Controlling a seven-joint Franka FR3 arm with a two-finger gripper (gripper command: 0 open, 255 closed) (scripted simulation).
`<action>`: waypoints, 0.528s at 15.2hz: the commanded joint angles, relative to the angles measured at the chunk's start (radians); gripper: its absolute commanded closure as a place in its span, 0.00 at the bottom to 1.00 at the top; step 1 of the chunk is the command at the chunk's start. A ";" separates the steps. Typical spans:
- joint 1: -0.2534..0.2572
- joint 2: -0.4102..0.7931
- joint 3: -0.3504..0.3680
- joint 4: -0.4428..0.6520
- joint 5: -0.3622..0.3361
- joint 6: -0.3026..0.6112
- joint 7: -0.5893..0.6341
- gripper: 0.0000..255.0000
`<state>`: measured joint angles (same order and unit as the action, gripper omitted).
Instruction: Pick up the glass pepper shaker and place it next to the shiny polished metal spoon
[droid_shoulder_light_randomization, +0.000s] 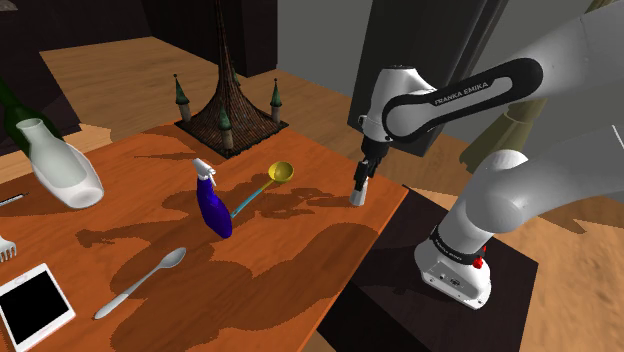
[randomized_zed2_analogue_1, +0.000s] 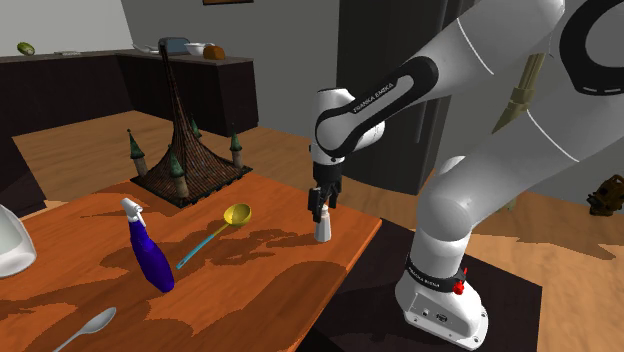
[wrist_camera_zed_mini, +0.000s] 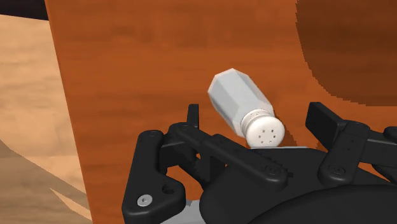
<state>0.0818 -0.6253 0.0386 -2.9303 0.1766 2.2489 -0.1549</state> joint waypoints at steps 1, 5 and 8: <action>0.000 0.000 0.000 0.000 0.000 0.000 0.000 0.00; 0.000 0.000 0.000 0.000 0.000 0.000 0.000 1.00; 0.000 0.000 0.000 0.000 0.000 0.000 0.000 1.00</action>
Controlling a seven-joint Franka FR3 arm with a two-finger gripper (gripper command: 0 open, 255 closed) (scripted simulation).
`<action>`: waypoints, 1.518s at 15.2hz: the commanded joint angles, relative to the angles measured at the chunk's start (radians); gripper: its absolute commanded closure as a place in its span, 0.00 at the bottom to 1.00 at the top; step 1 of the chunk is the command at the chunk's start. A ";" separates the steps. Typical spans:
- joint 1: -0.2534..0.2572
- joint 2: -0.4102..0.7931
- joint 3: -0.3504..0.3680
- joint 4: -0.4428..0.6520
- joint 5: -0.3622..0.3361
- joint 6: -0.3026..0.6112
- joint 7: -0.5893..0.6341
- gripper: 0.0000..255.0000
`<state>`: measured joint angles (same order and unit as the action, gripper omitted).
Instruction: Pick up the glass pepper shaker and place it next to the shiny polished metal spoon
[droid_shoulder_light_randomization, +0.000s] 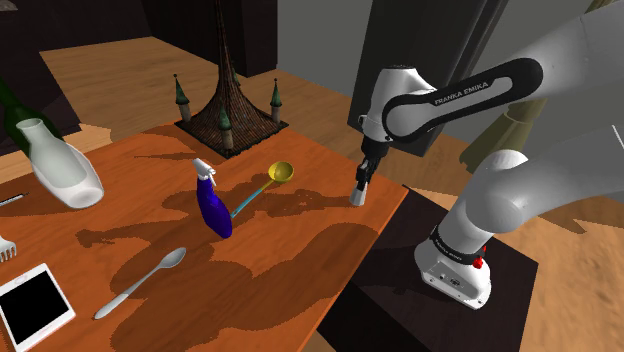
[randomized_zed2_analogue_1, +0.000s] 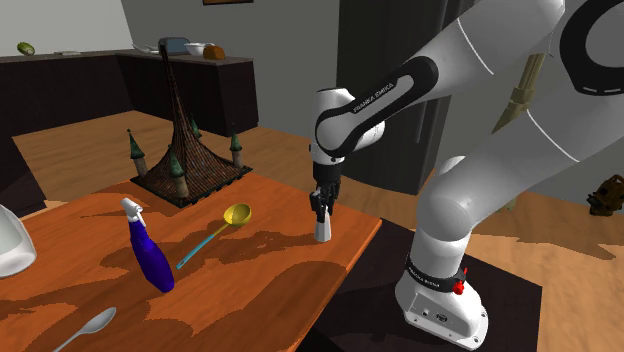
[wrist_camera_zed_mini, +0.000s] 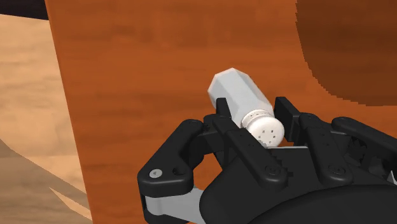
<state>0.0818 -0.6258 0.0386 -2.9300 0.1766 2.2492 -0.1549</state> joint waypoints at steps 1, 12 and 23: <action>0.000 0.000 0.000 -0.001 0.000 0.000 0.000 1.00; -0.009 -0.094 -0.003 0.073 -0.019 -0.168 0.020 1.00; -0.015 -0.159 -0.008 0.188 -0.034 -0.347 0.039 1.00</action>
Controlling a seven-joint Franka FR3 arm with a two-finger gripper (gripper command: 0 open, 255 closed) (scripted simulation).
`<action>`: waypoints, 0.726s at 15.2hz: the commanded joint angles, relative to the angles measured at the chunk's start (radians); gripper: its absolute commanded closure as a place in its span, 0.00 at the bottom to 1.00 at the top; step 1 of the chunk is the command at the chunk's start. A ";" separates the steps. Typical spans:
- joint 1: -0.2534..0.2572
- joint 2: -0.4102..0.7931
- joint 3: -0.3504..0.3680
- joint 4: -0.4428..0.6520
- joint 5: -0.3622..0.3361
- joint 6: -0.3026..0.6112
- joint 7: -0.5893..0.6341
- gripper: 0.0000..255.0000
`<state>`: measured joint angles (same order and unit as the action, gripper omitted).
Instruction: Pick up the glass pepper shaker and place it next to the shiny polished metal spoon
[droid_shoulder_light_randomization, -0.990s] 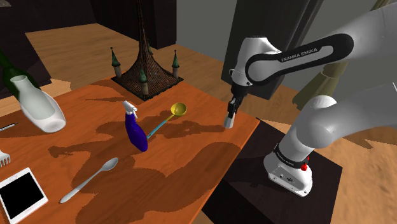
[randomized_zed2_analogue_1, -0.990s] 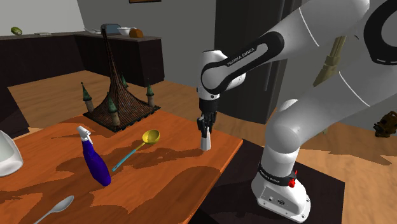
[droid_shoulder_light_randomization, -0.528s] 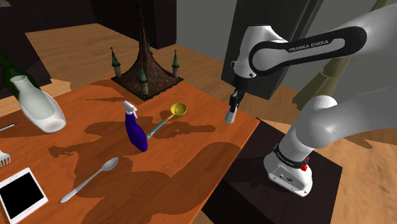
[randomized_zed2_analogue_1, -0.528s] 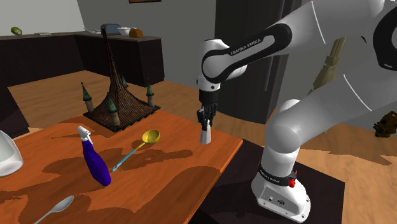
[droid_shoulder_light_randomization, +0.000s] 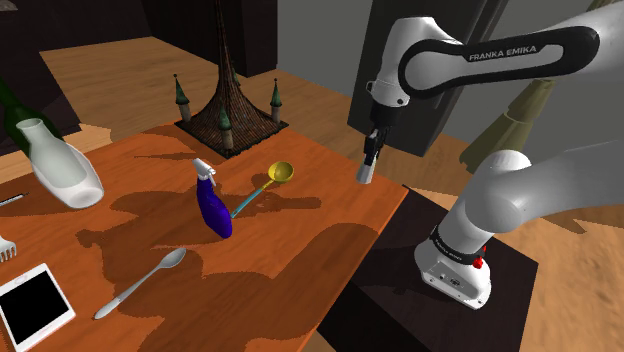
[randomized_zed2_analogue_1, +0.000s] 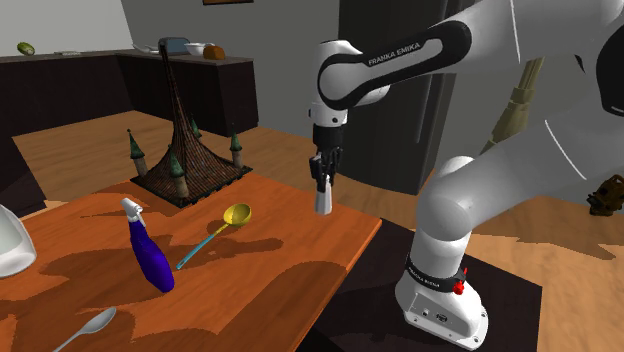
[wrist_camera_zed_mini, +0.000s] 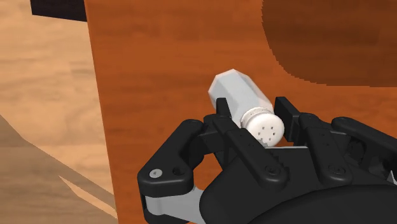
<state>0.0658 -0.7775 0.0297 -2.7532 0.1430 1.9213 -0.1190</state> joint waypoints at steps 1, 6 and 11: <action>0.000 -0.011 0.000 0.023 -0.001 -0.034 0.005 1.00; -0.001 -0.023 -0.002 0.083 -0.006 -0.106 0.013 1.00; -0.002 -0.029 -0.005 0.147 -0.010 -0.175 0.020 1.00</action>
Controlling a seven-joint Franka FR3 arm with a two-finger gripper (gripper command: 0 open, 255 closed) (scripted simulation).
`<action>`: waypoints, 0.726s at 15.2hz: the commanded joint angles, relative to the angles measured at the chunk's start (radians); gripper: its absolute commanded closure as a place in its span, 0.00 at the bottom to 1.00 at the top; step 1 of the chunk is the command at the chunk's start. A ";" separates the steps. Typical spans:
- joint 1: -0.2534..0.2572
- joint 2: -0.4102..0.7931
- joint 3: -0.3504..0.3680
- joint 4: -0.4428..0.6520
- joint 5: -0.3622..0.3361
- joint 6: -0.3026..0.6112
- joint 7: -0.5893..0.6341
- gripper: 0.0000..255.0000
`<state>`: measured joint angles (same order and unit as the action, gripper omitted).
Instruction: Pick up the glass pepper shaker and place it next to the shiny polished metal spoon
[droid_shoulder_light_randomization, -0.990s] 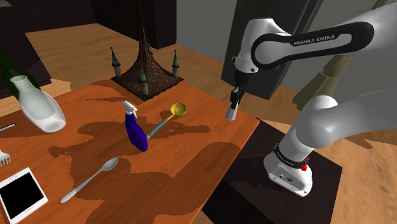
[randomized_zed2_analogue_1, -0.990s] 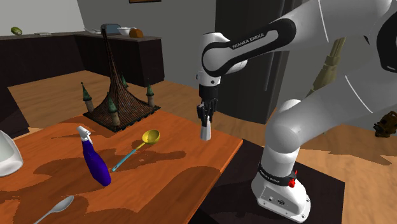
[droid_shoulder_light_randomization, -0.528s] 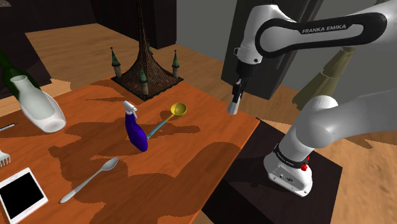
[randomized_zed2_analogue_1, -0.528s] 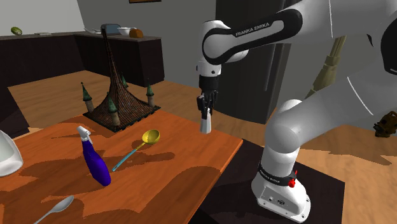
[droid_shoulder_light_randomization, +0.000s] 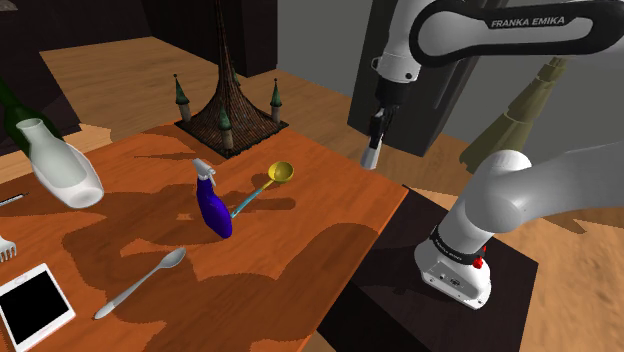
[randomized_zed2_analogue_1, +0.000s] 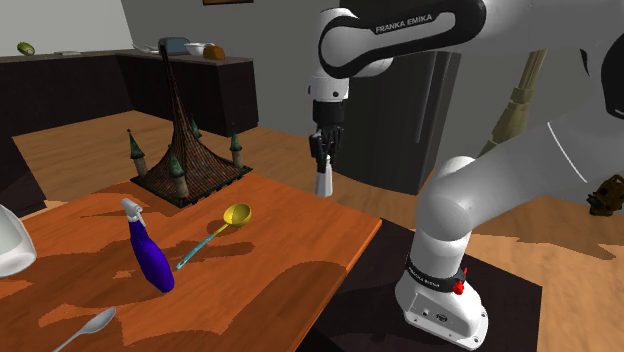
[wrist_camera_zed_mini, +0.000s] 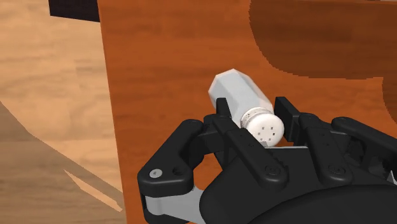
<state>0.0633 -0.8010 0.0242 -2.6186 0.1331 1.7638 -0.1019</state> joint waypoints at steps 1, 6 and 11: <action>0.000 -0.005 0.000 0.026 -0.001 -0.031 0.004 1.00; 0.019 0.047 0.037 0.074 0.027 -0.022 0.044 1.00; 0.057 0.193 0.128 0.144 0.081 0.069 0.134 1.00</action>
<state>0.1140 -0.6356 0.1364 -2.4908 0.2053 1.8178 0.0148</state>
